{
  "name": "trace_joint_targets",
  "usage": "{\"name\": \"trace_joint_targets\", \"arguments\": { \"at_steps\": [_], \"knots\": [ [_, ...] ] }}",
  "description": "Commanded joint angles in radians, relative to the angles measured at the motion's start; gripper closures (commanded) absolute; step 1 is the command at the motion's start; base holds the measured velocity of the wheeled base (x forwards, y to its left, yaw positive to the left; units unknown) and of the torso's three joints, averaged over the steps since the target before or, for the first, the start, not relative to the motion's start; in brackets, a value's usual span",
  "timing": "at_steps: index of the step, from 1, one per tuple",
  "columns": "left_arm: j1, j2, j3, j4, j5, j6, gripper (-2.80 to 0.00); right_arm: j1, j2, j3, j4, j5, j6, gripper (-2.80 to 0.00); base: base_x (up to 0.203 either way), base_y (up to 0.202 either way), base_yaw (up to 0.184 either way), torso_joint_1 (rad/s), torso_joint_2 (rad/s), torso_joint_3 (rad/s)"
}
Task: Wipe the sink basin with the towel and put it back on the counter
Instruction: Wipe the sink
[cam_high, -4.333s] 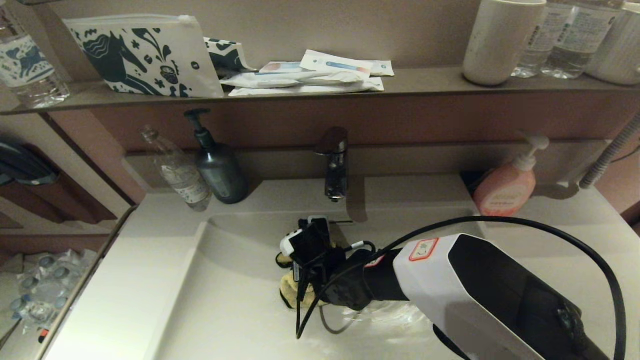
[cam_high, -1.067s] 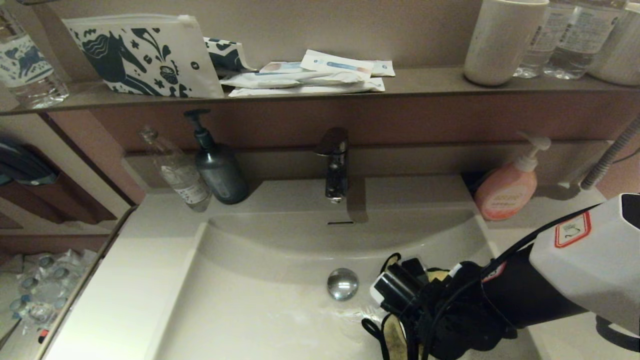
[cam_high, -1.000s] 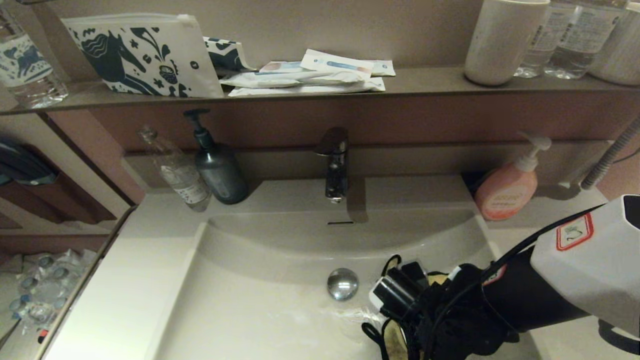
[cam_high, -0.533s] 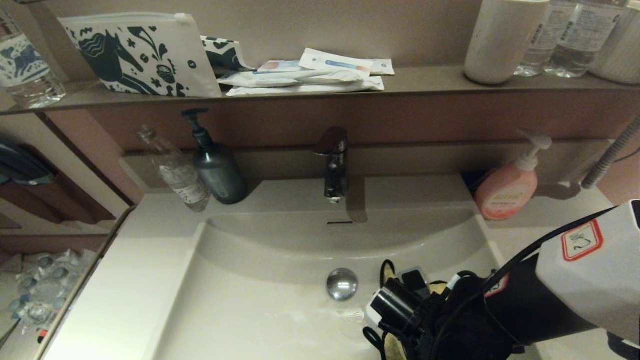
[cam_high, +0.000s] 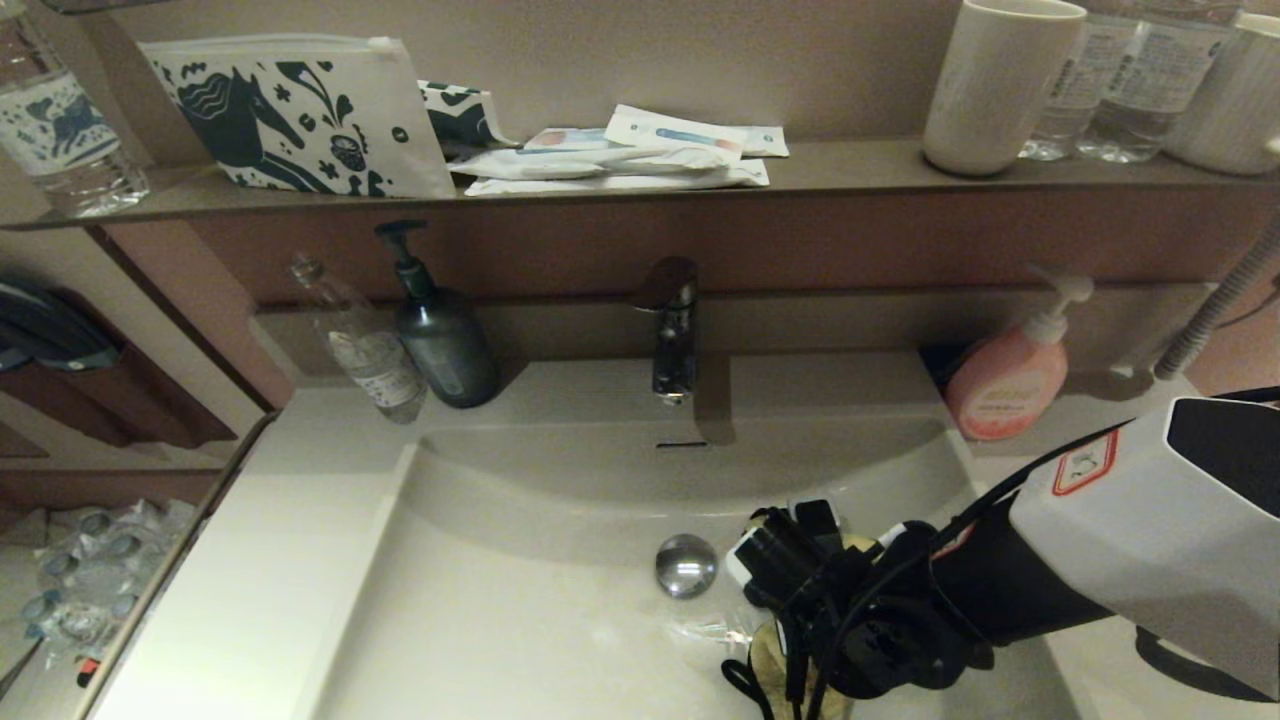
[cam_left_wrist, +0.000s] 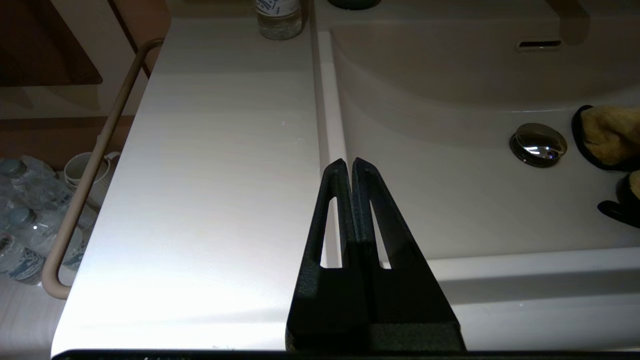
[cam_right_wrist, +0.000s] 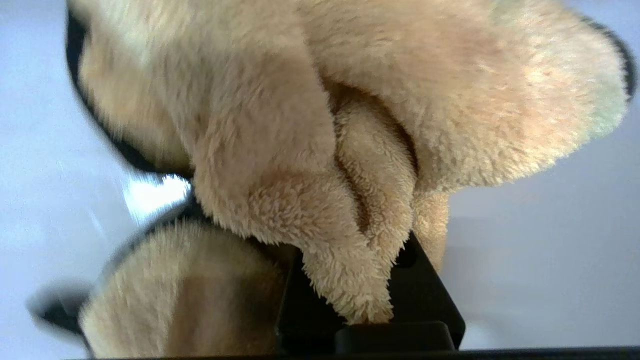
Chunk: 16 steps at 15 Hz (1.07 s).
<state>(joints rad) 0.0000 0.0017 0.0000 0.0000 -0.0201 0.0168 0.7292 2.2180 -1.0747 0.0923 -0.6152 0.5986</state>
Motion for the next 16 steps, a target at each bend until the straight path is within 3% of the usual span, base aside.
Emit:
{"name": "trace_joint_targets", "arguments": {
  "at_steps": [1, 6, 9, 12, 16],
  "knots": [
    [0.0, 0.001, 0.0, 0.0, 0.0, 0.0, 0.0, -0.035, 0.056, -0.02, 0.007, 0.002, -0.006, 0.0, 0.0, 0.0, 0.0, 0.0, 0.0, 0.0],
    [0.0, 0.001, 0.0, 0.0, 0.0, 0.0, 0.0, -0.114, 0.113, -0.1, -0.01, 0.009, -0.022, 0.0, 0.0, 0.0, 0.0, 0.0, 0.0, 0.0],
    [0.0, 0.001, 0.0, 0.0, 0.0, 0.0, 0.0, -0.138, 0.123, -0.126, -0.119, 0.014, -0.023, 0.0, 0.0, 0.0, 0.0, 0.0, 0.0, 0.0],
    [0.0, 0.001, 0.0, 0.0, -0.001, 0.0, 0.0, -0.136, 0.124, -0.147, -0.229, 0.015, -0.025, 0.0, 0.0, 0.0, 0.0, 0.0, 0.0, 0.0],
    [0.0, 0.001, 0.0, 0.0, 0.0, 0.0, 0.0, -0.103, 0.153, -0.237, -0.28, 0.012, -0.027, 0.0, 0.0, 0.0, 0.0, 0.0, 0.0, 0.0]
  ]
}}
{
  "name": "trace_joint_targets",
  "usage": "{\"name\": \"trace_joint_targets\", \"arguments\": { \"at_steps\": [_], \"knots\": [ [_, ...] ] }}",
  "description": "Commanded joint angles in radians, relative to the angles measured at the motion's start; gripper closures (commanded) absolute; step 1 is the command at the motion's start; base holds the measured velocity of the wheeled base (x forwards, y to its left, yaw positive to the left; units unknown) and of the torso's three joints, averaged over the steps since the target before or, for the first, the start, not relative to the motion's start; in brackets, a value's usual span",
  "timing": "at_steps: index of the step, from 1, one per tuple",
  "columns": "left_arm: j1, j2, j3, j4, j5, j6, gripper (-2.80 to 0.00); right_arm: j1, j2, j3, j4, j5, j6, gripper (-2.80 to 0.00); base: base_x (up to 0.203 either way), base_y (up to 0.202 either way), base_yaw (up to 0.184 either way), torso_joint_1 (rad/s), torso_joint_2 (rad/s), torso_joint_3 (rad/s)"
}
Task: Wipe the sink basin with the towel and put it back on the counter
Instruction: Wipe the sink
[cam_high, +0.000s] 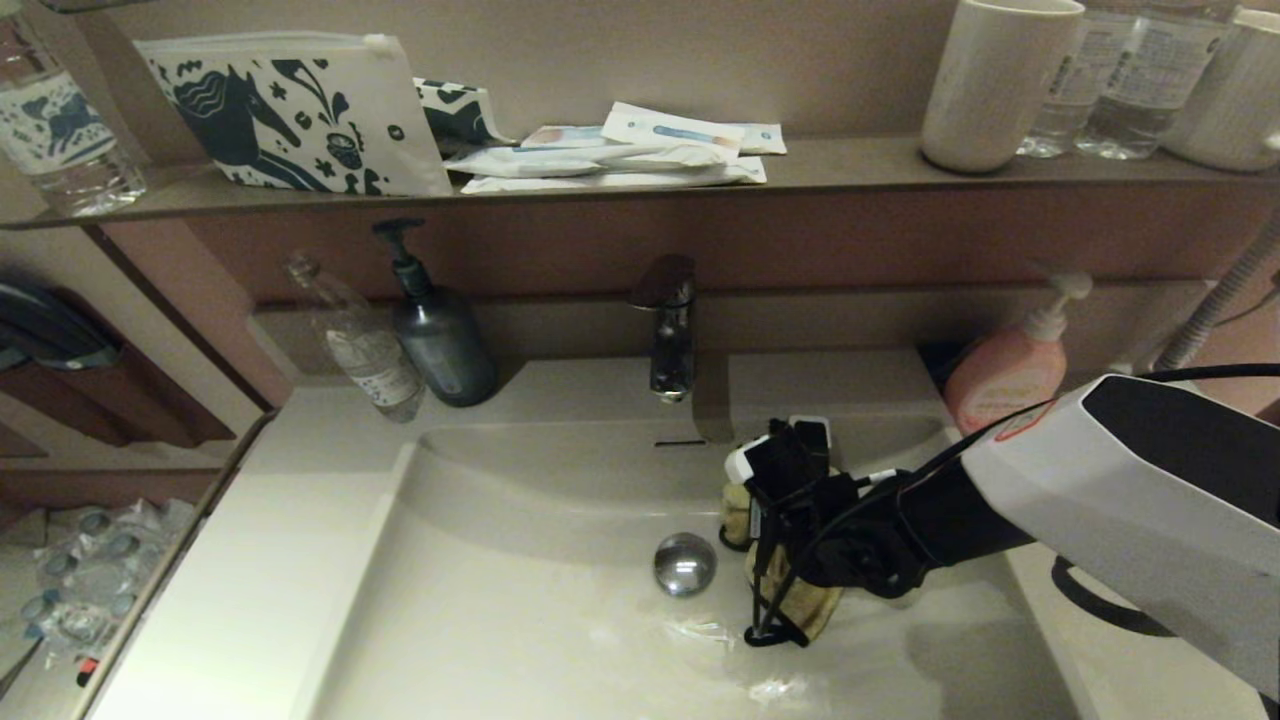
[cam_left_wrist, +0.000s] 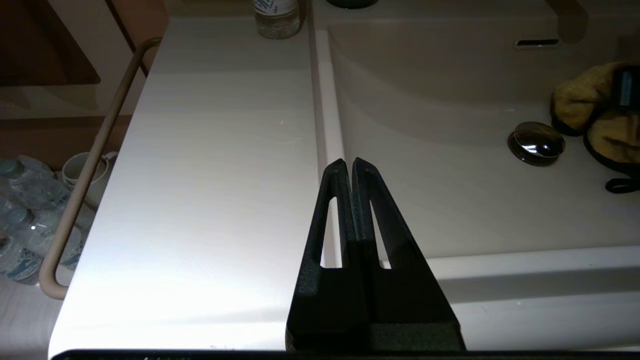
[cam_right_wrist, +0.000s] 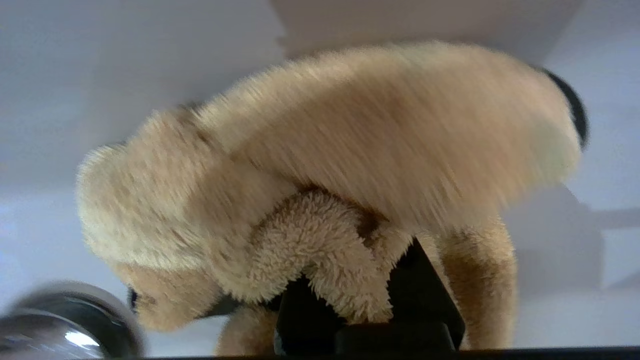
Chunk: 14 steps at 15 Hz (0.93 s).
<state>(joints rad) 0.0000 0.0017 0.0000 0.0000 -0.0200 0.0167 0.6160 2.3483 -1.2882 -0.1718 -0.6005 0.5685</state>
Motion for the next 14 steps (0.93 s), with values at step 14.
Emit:
{"name": "trace_joint_targets", "arguments": {
  "at_steps": [14],
  "knots": [
    [0.0, 0.001, 0.0, 0.0, 0.0, 0.0, 0.0, 0.269, 0.19, -0.345, -0.023, 0.031, -0.07, 0.0, 0.0, 0.0, 0.0, 0.0, 0.0, 0.0]
  ]
}}
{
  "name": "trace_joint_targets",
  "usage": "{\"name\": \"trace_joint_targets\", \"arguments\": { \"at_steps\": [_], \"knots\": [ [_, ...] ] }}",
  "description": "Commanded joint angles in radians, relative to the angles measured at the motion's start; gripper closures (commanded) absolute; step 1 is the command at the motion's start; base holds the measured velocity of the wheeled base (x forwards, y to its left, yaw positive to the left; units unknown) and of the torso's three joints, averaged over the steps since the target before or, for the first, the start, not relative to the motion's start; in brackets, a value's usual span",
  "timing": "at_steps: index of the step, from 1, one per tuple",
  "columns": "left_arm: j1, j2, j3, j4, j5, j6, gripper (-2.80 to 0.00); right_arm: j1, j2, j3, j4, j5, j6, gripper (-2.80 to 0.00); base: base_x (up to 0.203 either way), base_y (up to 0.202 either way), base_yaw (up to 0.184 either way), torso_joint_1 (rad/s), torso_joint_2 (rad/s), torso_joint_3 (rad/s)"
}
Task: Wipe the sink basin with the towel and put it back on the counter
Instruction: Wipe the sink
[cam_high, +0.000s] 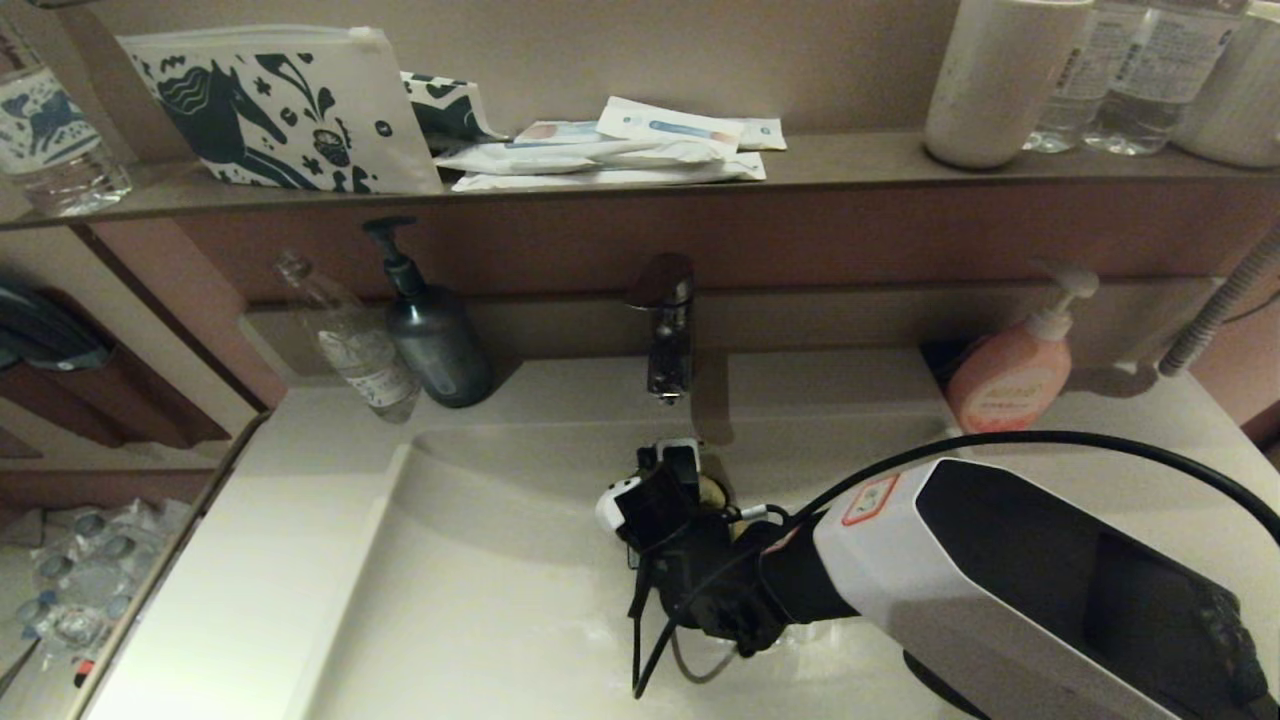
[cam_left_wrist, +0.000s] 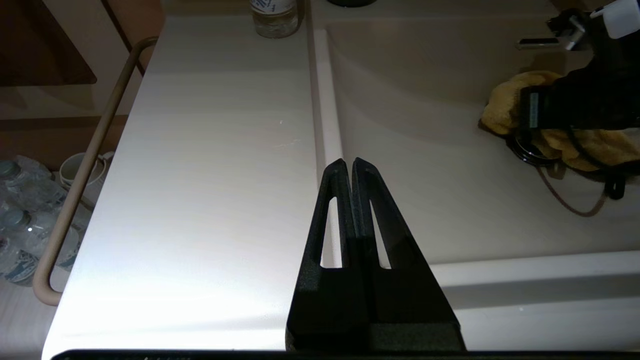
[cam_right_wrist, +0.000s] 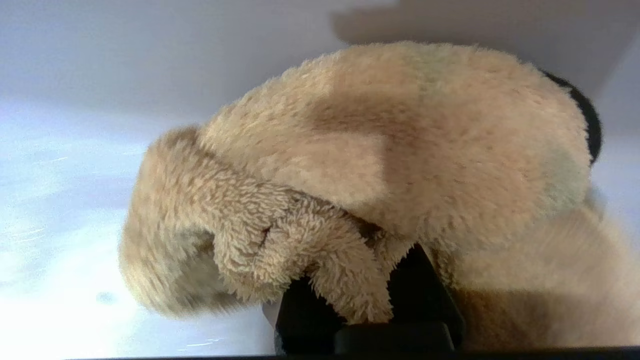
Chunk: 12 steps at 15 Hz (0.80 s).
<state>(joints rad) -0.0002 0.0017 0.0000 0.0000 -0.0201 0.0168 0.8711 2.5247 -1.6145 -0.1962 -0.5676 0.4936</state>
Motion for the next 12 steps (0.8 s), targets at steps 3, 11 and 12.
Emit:
{"name": "trace_joint_targets", "arguments": {
  "at_steps": [3, 11, 12],
  "knots": [
    [0.0, 0.001, 0.0, 0.0, 0.0, 0.0, 0.0, 0.074, 0.038, -0.065, 0.001, 0.029, -0.014, 0.0, 0.0, 0.0, 0.0, 0.0, 0.0, 0.0],
    [0.0, 0.001, 0.0, 0.0, -0.001, 0.0, 0.0, 0.13, -0.019, -0.073, 0.095, 0.09, -0.046, 0.0, 0.0, 0.0, 0.0, 0.0, 0.0, 0.0],
    [0.0, 0.001, 0.0, 0.0, -0.001, 0.0, 0.0, 0.133, -0.034, -0.072, 0.105, 0.092, -0.046, 0.0, 0.0, 0.0, 0.0, 0.0, 0.0, 0.0]
  ]
}}
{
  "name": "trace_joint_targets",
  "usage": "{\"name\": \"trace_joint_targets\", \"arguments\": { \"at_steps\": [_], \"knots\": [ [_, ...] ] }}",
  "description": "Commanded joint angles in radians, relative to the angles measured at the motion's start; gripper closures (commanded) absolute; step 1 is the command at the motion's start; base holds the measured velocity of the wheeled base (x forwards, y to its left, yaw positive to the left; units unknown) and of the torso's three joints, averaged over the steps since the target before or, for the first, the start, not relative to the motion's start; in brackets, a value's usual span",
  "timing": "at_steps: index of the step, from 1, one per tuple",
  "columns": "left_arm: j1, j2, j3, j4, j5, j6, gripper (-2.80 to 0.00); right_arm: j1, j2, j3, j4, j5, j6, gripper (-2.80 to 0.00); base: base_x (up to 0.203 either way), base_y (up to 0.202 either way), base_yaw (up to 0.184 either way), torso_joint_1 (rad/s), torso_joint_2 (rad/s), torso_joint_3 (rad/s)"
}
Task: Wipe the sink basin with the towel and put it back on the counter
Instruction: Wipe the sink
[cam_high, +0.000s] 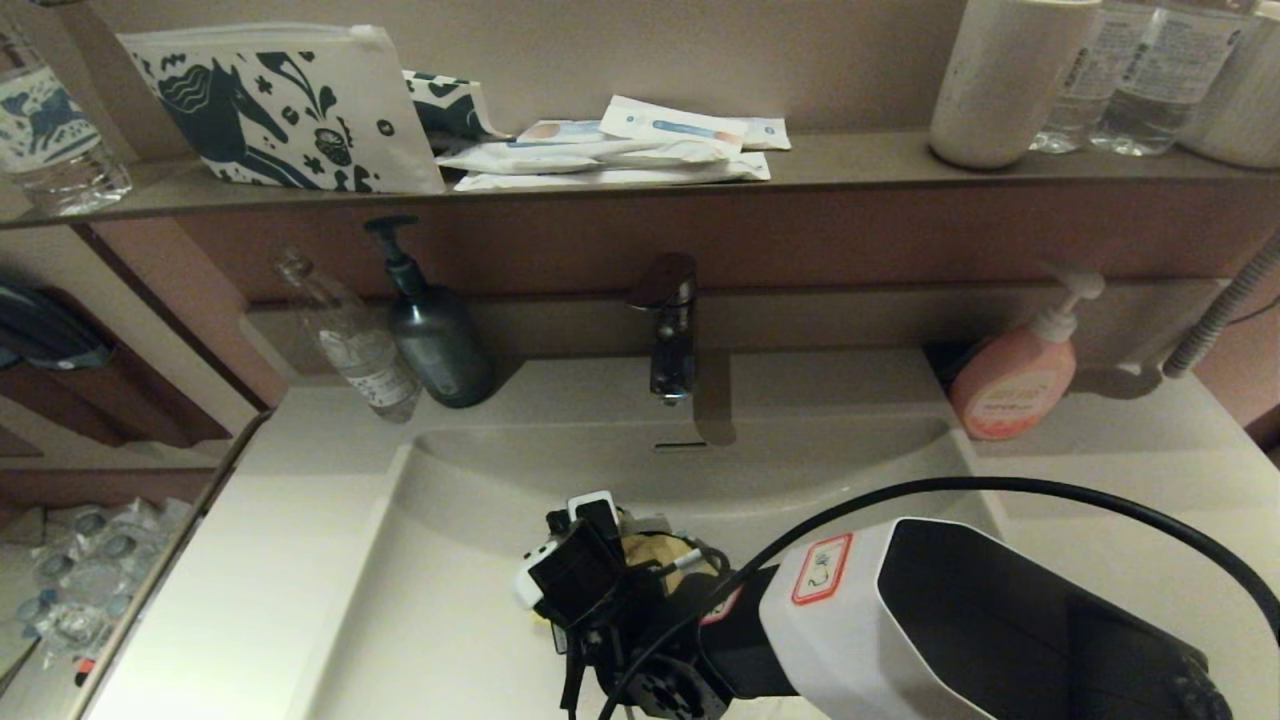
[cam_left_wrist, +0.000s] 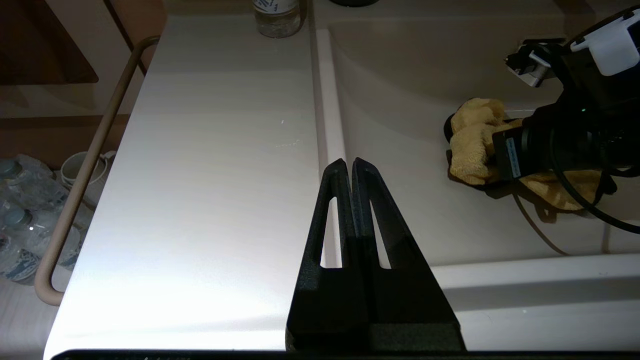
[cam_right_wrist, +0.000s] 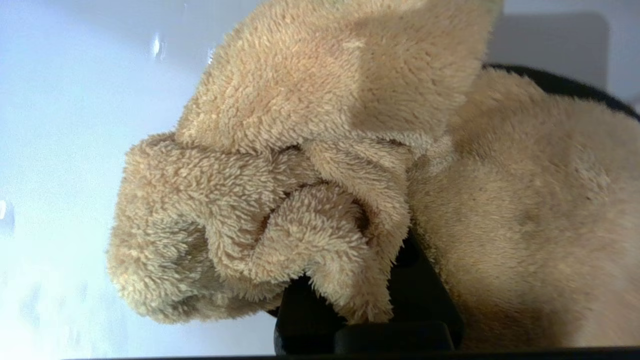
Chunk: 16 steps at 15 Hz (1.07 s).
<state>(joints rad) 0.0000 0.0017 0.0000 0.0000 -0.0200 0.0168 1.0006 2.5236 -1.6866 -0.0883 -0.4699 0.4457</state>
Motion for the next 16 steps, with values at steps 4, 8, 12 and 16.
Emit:
{"name": "trace_joint_targets", "arguments": {
  "at_steps": [4, 8, 12, 16],
  "knots": [
    [0.0, 0.001, 0.0, 0.0, 0.0, 0.0, 0.0, -0.012, -0.102, 0.015, 0.001, -0.016, -0.001, 0.0, 0.0, 0.0, 0.0, 0.0, 0.0, 0.0],
    [0.0, 0.001, 0.0, 0.0, 0.0, 0.0, 0.0, -0.015, -0.258, 0.231, 0.051, -0.017, -0.002, 0.0, 0.0, 0.0, 0.0, 0.0, 0.0, 0.0],
    [0.0, 0.001, 0.0, 0.0, 0.0, 0.0, 0.0, -0.035, -0.461, 0.473, 0.107, -0.024, 0.003, 0.0, 0.0, 0.0, 0.0, 0.0, 0.0, 0.0],
    [0.0, 0.001, 0.0, 0.0, 0.0, 0.0, 0.0, -0.103, -0.661, 0.611, 0.164, -0.036, 0.002, 0.0, 0.0, 0.0, 0.0, 0.0, 0.0, 0.0]
  ]
}}
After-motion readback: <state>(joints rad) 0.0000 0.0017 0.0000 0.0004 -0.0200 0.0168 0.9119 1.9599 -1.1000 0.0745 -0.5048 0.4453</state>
